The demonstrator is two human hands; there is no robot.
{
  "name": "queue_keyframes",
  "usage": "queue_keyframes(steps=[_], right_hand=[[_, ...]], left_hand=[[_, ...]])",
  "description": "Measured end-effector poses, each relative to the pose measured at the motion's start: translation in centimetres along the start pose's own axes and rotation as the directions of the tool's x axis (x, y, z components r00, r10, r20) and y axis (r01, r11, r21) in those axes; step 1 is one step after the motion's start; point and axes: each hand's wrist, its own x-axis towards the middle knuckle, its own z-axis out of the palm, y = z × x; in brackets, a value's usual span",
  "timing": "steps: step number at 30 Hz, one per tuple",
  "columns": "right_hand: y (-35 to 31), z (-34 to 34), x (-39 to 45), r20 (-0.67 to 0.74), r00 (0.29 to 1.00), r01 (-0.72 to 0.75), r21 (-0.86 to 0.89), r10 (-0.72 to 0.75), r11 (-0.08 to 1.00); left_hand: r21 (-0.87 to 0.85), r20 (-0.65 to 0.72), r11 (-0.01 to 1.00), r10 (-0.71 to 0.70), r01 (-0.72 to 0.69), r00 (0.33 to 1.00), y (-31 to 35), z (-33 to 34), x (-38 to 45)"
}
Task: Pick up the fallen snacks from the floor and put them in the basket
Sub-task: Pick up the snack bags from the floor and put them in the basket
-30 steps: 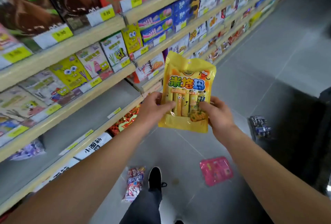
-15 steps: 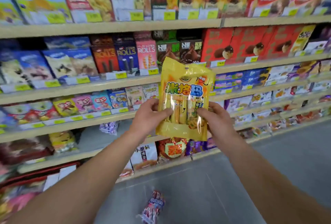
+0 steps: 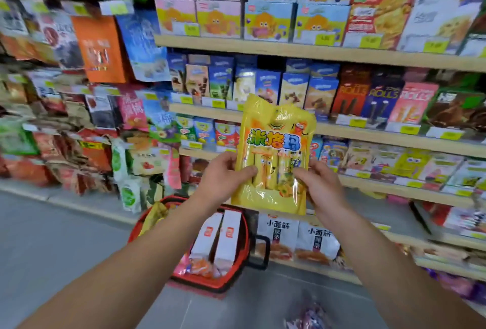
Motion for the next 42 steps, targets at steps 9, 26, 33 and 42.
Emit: queue_keyframes(steps=[9,26,33,42], right_hand=[[3.1,19.8,0.1,0.125,0.986,-0.116,0.027,0.112,0.993],[16.0,29.6,13.7,0.092,0.887,-0.446,-0.077,0.452,0.892],[24.2,30.9,18.0,-0.005,0.803,-0.582,-0.221,0.595,0.783],[35.8,32.5,20.4,-0.023,0.699,-0.635,-0.477,0.714,0.607]], left_hand=[[0.033,-0.105,0.991,-0.125,0.129,0.987,-7.6,-18.1,0.3],[0.115,-0.129,0.877,-0.452,0.466,0.883,-23.3,-21.4,12.1],[0.256,-0.092,0.730,-0.635,0.634,0.767,-32.0,-19.6,16.0],[0.370,-0.005,0.606,-0.756,0.704,0.654,-44.8,-17.4,18.6]])
